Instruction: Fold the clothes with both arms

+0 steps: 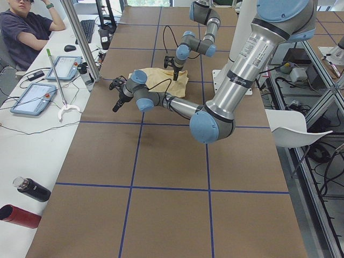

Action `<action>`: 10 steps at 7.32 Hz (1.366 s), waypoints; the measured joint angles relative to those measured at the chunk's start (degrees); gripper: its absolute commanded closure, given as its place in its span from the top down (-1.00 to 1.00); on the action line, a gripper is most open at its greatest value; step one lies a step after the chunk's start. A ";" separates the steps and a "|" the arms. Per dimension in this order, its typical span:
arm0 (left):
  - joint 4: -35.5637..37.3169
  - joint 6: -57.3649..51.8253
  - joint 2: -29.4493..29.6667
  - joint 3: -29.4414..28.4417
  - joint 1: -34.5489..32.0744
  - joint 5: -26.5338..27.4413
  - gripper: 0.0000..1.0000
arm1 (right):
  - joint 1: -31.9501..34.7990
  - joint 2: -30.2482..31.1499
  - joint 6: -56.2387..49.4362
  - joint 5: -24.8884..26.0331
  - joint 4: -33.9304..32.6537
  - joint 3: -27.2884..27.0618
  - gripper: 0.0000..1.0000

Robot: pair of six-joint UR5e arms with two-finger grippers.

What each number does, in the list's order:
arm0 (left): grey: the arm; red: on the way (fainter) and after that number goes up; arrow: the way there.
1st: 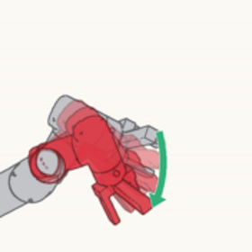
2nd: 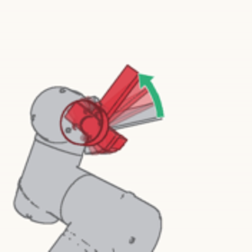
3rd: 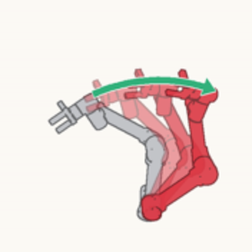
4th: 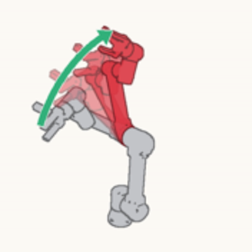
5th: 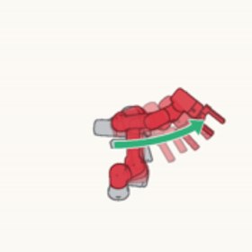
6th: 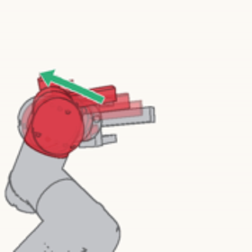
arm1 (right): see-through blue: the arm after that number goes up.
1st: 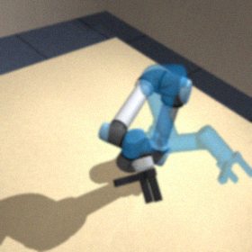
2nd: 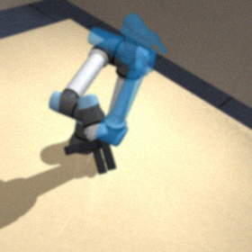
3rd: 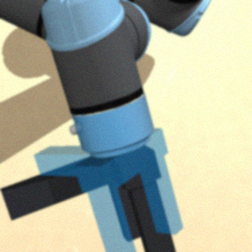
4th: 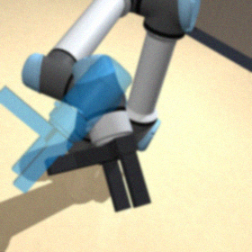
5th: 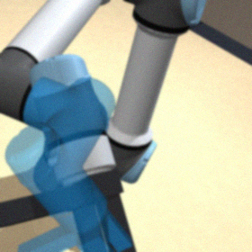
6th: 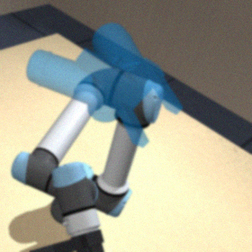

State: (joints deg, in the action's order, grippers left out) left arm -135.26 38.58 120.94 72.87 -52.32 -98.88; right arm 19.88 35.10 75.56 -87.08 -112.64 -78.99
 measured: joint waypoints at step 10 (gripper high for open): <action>0.00 0.03 0.00 0.04 0.03 0.00 1.00 | 0.12 9.35 -3.45 1.59 -2.55 -10.12 1.00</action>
State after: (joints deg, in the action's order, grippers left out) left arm -135.26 38.62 120.94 72.90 -52.29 -98.88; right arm 20.00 44.45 72.11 -85.49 -115.19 -89.10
